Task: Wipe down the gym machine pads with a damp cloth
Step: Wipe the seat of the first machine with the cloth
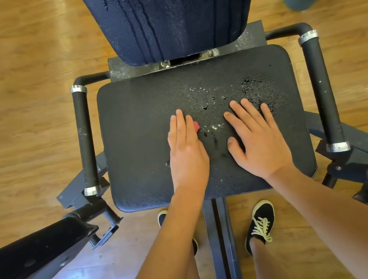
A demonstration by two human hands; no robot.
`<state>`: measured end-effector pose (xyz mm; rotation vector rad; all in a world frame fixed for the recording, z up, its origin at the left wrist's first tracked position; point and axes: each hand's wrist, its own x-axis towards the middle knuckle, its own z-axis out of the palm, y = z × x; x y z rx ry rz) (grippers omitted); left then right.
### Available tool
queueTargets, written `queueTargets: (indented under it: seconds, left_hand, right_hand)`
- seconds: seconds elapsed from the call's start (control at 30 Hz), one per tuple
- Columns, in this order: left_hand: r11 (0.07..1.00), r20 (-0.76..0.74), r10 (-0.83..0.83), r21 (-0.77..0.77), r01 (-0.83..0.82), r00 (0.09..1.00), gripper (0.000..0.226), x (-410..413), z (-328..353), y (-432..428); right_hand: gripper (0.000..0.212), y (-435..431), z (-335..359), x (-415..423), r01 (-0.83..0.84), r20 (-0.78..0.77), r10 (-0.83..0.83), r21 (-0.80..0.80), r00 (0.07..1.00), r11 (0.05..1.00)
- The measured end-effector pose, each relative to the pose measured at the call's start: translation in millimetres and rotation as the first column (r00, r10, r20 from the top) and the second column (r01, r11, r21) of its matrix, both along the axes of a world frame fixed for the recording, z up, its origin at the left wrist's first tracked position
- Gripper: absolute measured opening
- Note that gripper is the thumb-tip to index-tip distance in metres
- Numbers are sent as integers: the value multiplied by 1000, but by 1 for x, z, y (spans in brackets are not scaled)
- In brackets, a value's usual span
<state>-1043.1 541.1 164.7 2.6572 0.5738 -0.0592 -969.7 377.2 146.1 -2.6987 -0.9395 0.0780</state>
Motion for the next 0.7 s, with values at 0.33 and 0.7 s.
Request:
queueTargets:
  seconds: [0.33, 0.7]
  left_hand:
    - [997, 18, -8, 74, 7, 1000, 55, -69, -2, -28]
    - [996, -71, 39, 83, -33, 997, 58, -65, 5, -43]
  right_hand:
    - [55, 1, 2, 0, -3, -12, 3, 13, 1000, 1000]
    - [56, 1, 3, -1, 6, -27, -5, 3, 1000, 1000]
